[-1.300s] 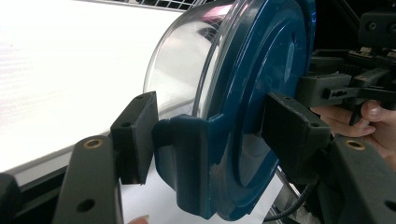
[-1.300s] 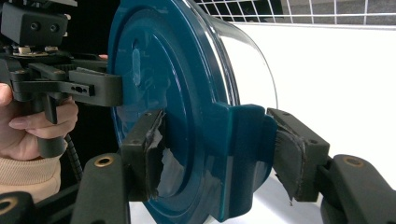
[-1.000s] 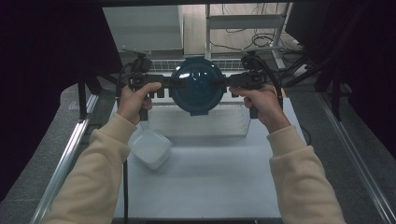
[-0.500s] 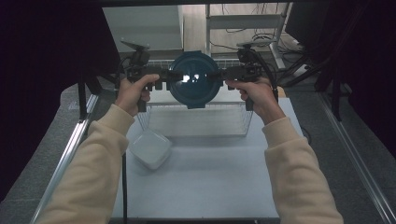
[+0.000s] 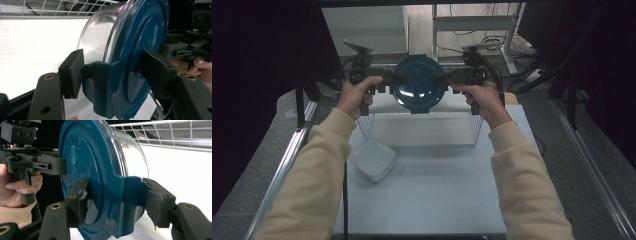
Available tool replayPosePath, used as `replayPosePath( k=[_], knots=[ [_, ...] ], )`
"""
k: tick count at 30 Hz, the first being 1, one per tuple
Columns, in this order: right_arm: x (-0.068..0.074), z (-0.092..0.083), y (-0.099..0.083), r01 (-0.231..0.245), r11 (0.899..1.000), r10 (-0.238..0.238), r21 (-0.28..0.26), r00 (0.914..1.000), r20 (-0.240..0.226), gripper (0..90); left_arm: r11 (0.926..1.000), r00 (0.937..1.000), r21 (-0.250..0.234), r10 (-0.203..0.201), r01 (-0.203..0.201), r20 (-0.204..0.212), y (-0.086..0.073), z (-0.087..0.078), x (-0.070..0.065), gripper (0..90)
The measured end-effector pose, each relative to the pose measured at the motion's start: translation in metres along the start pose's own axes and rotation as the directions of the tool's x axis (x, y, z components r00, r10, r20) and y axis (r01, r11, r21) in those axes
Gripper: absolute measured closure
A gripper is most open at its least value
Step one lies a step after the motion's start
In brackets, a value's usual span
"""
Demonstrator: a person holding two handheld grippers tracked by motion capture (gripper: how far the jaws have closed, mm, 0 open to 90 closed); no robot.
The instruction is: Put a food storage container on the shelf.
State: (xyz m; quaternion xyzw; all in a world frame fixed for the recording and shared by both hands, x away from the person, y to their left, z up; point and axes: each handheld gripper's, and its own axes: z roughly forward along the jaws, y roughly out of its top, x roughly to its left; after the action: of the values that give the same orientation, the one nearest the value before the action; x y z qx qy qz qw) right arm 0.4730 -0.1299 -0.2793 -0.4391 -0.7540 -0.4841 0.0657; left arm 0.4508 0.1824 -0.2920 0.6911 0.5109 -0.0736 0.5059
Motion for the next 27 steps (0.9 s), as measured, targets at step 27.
replayPosePath(
  k=[27],
  knots=[
    [-0.05, 0.033, 0.009, -0.291, 0.957, 0.291, -0.004, 0.9556, -0.049, 33.8, 0.9778, 0.9773, -0.014, -0.209, 0.209, 0.036, 0.017, 0.036, 0.046, 34.0]
  ],
)
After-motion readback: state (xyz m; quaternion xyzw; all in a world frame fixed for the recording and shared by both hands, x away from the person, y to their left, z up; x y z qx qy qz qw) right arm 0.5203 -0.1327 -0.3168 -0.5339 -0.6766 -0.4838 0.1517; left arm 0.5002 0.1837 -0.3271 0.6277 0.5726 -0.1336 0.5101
